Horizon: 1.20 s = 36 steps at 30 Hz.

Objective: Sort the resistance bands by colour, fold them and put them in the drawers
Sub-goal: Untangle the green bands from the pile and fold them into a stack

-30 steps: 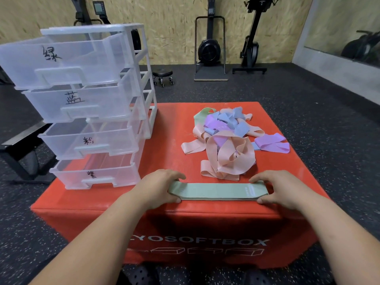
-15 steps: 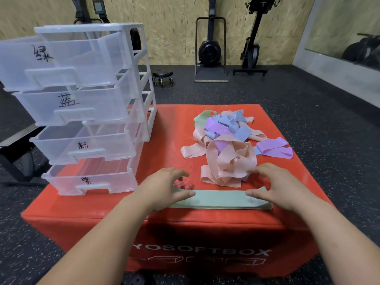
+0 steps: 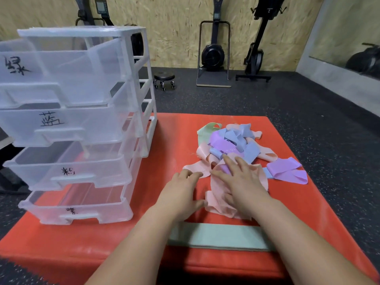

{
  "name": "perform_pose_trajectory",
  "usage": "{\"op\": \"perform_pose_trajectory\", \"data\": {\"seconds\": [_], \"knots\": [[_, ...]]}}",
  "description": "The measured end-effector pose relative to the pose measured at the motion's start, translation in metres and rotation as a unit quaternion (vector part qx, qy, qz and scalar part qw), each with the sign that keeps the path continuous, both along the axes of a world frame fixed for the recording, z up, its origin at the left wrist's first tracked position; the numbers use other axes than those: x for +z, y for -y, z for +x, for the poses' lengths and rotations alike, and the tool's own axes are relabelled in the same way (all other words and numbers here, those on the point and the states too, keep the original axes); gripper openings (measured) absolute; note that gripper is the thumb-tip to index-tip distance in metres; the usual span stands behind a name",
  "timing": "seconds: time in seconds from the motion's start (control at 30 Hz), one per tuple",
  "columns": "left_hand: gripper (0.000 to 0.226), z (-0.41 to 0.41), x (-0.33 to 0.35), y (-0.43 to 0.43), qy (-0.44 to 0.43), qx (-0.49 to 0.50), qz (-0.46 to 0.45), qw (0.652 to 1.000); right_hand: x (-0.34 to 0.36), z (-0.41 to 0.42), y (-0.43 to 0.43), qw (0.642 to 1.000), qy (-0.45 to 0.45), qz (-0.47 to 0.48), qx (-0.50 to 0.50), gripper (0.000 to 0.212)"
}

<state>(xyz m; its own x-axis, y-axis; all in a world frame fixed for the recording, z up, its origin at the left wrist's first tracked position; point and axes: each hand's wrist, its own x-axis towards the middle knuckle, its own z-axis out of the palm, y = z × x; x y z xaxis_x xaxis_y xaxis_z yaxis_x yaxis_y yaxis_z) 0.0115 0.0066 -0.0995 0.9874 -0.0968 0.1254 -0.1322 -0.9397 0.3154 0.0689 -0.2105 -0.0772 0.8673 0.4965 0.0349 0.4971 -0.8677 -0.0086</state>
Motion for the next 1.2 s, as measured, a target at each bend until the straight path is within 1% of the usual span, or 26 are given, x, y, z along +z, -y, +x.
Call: {"op": "perform_pose_trajectory", "data": {"seconds": [0.07,0.13,0.17,0.23,0.3,0.33,0.4,0.47,0.5,0.53,0.57,0.6,0.63,0.67,0.7,0.73,0.77,0.83,0.87,0.93,0.97,1.03,1.1,1.13,1.17,1.2], "knots": [[0.088,0.012,-0.002,-0.003,-0.003,-0.003,-0.018,1.000,-0.004,0.025,0.004,0.999,0.007,-0.012,0.031,0.061],[0.088,0.023,-0.004,-0.004,-0.004,-0.008,-0.040,0.999,-0.006,0.051,0.017,0.999,0.006,0.000,0.042,0.057],[0.088,0.029,-0.006,-0.005,-0.004,-0.009,-0.049,0.999,-0.004,0.064,0.023,0.999,0.002,0.007,0.034,0.055],[0.088,0.039,-0.009,-0.004,-0.002,-0.009,-0.059,0.998,0.004,0.087,0.037,0.999,0.024,-0.032,0.010,0.037],[0.087,0.048,-0.011,-0.002,0.007,-0.007,-0.069,0.998,0.021,0.109,0.052,0.994,0.088,-0.053,-0.037,0.021],[0.086,0.052,-0.011,-0.001,0.014,-0.005,-0.078,0.997,0.029,0.120,0.060,0.990,0.125,-0.028,-0.064,0.021],[0.084,0.058,-0.011,0.002,0.031,0.000,-0.096,0.995,0.043,0.140,0.071,0.976,0.168,0.065,-0.121,0.036],[0.083,0.060,-0.010,0.005,0.046,0.002,-0.112,0.993,0.051,0.154,0.070,0.960,0.178,0.133,-0.173,0.041],[0.083,0.061,-0.009,0.006,0.051,0.002,-0.119,0.992,0.053,0.157,0.066,0.961,0.158,0.143,-0.175,0.042],[0.083,0.061,-0.009,0.008,0.051,0.002,-0.126,0.991,0.050,0.160,0.063,0.973,0.109,0.125,-0.160,0.046],[0.083,0.061,-0.010,0.009,0.047,0.003,-0.131,0.990,0.045,0.161,0.062,0.987,0.034,0.073,-0.137,0.051],[0.083,0.060,-0.011,0.010,0.040,0.003,-0.135,0.990,0.040,0.159,0.061,0.991,-0.049,0.013,-0.121,0.059],[0.083,0.060,-0.013,0.010,0.034,0.004,-0.135,0.990,0.035,0.154,0.062,0.985,-0.114,-0.036,-0.121,0.067],[0.083,0.060,-0.014,0.011,0.030,0.005,-0.132,0.991,0.032,0.149,0.064,0.978,-0.152,-0.061,-0.130,0.075],[0.083,0.060,-0.015,0.011,0.027,0.006,-0.128,0.991,0.028,0.145,0.067,0.975,-0.158,-0.065,-0.142,0.081],[0.084,0.060,-0.016,0.012,0.023,0.008,-0.125,0.992,0.028,0.140,0.068,0.978,-0.136,-0.053,-0.150,0.085],[0.084,0.060,-0.016,0.012,0.020,0.009,-0.124,0.992,0.029,0.134,0.067,0.982,-0.106,-0.034,-0.154,0.085],[0.085,0.061,-0.015,0.013,0.018,0.009,-0.121,0.993,0.032,0.123,0.058,0.991,-0.041,0.012,-0.128,0.073],[0.085,0.062,-0.015,0.014,0.016,0.008,-0.119,0.993,0.033,0.119,0.052,0.995,-0.015,0.041,-0.093,0.068],[0.086,0.063,-0.015,0.015,0.013,0.009,-0.121,0.993,0.030,0.107,0.038,0.997,0.010,0.070,-0.012,0.066],[0.085,0.063,-0.015,0.016,0.013,0.010,-0.120,0.993,0.025,0.102,0.031,0.998,0.003,0.061,0.013,0.068],[0.084,0.062,-0.015,0.016,0.012,0.013,-0.118,0.993,0.009,0.097,0.021,1.000,-0.019,0.002,0.020,0.073],[0.085,0.060,-0.016,0.017,0.003,0.014,-0.118,0.993,-0.010,0.100,0.020,0.999,-0.025,-0.047,0.004,0.061],[0.085,0.059,-0.016,0.016,-0.003,0.014,-0.116,0.993,-0.018,0.103,0.022,0.999,-0.026,-0.042,-0.003,0.048],[0.086,0.058,-0.015,0.016,-0.008,0.014,-0.114,0.993,-0.025,0.107,0.024,1.000,-0.016,-0.015,-0.005,0.036],[0.085,0.057,-0.015,0.014,-0.012,0.015,-0.113,0.993,-0.027,0.111,0.025,1.000,-0.007,0.008,-0.007,0.031]]}}
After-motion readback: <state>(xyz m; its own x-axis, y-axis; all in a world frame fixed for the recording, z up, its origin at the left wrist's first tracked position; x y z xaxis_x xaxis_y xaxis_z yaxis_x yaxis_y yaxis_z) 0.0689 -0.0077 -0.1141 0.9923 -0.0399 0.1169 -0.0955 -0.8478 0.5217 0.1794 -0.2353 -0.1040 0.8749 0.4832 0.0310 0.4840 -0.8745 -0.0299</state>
